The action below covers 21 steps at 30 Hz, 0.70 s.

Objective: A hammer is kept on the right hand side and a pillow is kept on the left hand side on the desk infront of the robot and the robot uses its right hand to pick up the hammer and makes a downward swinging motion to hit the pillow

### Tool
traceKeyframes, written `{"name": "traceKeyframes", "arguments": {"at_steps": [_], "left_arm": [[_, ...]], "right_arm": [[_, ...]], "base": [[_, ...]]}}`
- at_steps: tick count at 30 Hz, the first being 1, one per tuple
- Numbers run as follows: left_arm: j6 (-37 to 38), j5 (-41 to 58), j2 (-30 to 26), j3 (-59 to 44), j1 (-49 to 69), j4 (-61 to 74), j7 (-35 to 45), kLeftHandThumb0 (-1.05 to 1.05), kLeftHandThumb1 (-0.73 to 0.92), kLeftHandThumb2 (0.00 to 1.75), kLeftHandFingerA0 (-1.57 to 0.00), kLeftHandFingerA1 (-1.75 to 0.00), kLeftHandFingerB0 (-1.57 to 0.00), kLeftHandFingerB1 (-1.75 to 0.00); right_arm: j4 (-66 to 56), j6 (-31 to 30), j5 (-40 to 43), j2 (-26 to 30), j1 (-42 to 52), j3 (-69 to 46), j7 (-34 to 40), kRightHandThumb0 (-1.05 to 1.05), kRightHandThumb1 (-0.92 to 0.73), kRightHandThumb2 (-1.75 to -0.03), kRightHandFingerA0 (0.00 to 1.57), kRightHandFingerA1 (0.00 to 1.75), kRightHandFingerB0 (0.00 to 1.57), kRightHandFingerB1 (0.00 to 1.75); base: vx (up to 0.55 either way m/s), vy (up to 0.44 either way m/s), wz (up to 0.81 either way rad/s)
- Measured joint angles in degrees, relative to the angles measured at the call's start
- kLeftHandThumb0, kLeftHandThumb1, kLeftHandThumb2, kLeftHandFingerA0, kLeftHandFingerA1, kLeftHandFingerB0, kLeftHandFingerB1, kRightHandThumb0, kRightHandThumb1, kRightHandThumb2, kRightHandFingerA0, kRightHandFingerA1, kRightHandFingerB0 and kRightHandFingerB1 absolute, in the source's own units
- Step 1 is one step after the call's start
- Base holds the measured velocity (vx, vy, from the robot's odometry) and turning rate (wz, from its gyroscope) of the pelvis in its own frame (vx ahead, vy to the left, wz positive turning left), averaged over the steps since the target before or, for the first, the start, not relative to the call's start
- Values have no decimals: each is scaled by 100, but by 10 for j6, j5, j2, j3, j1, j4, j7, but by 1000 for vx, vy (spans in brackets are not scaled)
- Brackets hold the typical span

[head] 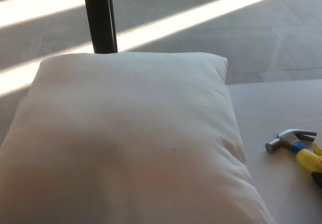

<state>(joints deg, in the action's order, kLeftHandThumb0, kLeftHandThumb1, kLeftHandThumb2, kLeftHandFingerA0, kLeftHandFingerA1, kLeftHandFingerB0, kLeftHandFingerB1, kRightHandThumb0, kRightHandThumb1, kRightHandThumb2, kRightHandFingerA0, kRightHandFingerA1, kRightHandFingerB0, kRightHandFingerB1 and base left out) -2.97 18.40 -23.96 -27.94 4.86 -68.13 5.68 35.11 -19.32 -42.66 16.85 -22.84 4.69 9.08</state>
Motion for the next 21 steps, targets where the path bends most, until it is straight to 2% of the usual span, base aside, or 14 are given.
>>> {"name": "traceKeyframes", "arguments": {"at_steps": [1,2,5,6,8,10,11,13,14,16,17,18,19,21], "left_arm": [[0,0,0,0,1,0,1,-62,-3,145,-86,-140,-105,-129],[0,0,0,-1,1,0,2,-58,-7,148,-81,-140,-98,-127],[0,0,0,-1,4,0,4,-60,-5,146,-82,-138,-103,-129],[0,0,0,-1,5,0,5,-75,-7,163,-81,-149,-96,-130],[0,0,0,-1,7,0,7,-74,-6,159,-78,-142,-95,-127],[0,0,0,-1,8,0,7,-73,-10,163,-78,-146,-97,-129],[0,-1,0,-1,9,0,7,-18,8,104,-112,-117,-119,-117],[0,0,0,-2,10,0,7,-17,5,102,-115,-119,-122,-119],[0,0,0,-3,10,0,7,-17,8,103,-108,-115,-118,-116],[0,0,0,-3,11,-1,8,-16,5,102,-106,-114,-119,-117],[0,0,0,-3,11,-1,8,-70,-11,162,-81,-147,-100,-130],[0,0,0,-4,12,-1,8,-70,-11,162,-81,-147,-100,-130],[0,0,0,-4,12,-2,8,-18,9,103,-112,-117,-116,-116],[0,-1,0,-4,13,-2,8,-17,9,104,-108,-115,-116,-116]], "right_arm": [[-2,4,7,-1,0,-7,-5,-30,-60,-112,88,175,75,159],[-4,6,13,-2,0,-11,-10,-26,-57,-116,87,175,71,162],[-11,15,33,-7,1,-29,-25,-25,-59,-115,90,175,74,164],[-14,19,41,-8,1,-35,-32,-23,-64,-109,88,175,70,159],[-20,25,55,-11,1,-44,-46,-21,-63,-111,87,175,70,157],[-25,28,68,-14,1,-51,-57,-21,-62,-113,86,175,70,160],[-29,30,75,-16,1,-54,-64,-18,-56,-122,86,175,72,161],[-37,32,91,-21,1,-61,-78,-19,-55,-122,84,175,69,163],[-40,33,97,-23,1,-64,-84,-20,-57,-123,85,175,63,165],[-48,34,113,-29,1,-72,-97,-17,-63,-113,83,175,59,162],[-51,34,119,-31,1,-75,-102,-16,-64,-112,82,175,58,160],[-54,34,127,-33,1,-77,-109,-16,-64,-112,82,175,58,160],[-57,34,134,-34,1,-79,-114,-15,-57,-120,83,175,65,164],[-63,34,148,-37,1,-85,-124,-17,-62,-111,83,175,64,163]], "base": [[0,0,0],[0,0,0],[0,0,0],[0,0,0],[0,0,0],[0,0,0],[0,0,0],[0,0,0],[0,0,0],[0,0,0],[0,0,0],[0,0,0],[0,0,0],[0,0,0]]}}
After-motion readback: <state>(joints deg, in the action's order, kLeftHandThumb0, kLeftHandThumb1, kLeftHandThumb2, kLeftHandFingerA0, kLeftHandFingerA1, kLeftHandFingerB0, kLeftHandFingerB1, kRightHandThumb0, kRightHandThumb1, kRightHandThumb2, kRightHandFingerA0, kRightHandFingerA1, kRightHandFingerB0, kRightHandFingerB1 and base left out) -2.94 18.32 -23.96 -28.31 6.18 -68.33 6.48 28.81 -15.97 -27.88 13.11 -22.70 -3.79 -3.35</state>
